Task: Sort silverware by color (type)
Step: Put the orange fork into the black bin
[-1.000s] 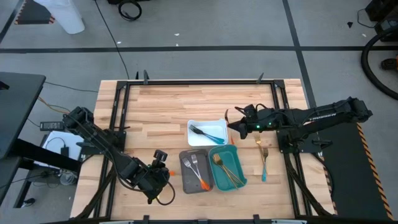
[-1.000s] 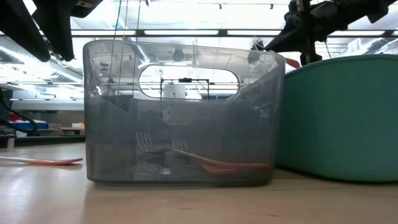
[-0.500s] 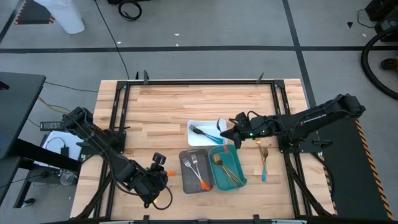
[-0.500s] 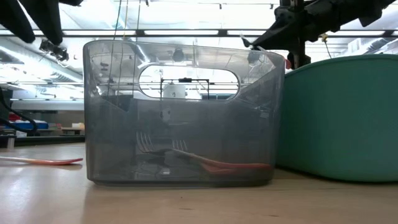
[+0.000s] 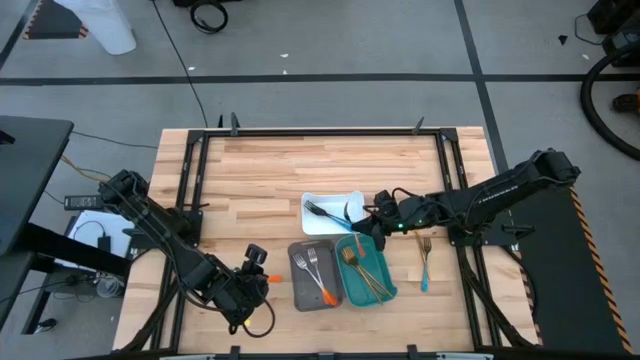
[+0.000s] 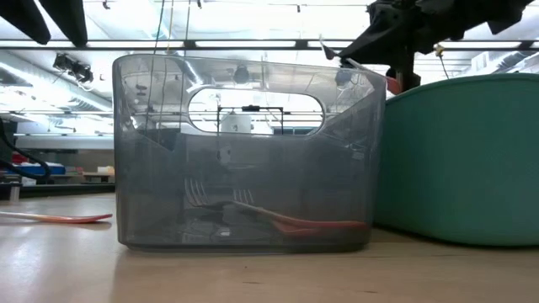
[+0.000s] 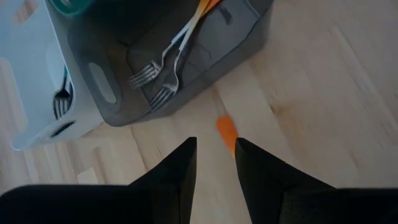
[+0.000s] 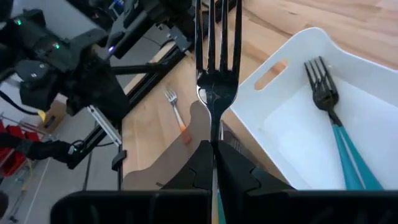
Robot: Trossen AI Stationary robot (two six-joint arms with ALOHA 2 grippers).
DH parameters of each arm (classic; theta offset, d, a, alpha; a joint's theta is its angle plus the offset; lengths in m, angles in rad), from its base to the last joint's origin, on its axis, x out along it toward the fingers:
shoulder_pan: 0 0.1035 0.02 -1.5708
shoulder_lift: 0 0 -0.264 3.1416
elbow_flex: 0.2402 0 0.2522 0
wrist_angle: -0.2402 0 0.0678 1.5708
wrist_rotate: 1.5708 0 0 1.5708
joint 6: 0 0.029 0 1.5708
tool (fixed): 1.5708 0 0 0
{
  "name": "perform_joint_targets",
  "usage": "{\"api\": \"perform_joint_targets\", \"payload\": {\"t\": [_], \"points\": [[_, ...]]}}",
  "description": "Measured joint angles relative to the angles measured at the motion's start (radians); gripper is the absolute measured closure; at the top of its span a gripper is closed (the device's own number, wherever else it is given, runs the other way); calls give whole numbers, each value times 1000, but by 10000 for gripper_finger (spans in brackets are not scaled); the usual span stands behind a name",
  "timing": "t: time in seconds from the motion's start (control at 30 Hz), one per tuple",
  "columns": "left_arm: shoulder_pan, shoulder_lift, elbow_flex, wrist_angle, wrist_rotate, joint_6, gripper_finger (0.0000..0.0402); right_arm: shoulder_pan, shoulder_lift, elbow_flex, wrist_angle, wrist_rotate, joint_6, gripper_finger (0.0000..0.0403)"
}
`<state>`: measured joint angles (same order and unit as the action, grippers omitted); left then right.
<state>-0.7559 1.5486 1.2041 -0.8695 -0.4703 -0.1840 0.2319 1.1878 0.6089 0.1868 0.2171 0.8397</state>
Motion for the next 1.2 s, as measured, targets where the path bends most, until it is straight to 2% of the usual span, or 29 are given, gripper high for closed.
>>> {"api": "perform_joint_targets", "payload": {"t": [0.4,0.83,1.0,1.2], "points": [[0,0,0,4,-19,90,283,61,203,277,-153,24,-69,388],[2,0,-2,21,-18,139,283,74,435,500,-205,-62,-92,387],[6,-30,-99,144,-14,178,283,74,504,549,-208,-96,-92,387],[37,-129,-224,223,-15,165,283,75,560,592,-211,-120,-84,387]]}}
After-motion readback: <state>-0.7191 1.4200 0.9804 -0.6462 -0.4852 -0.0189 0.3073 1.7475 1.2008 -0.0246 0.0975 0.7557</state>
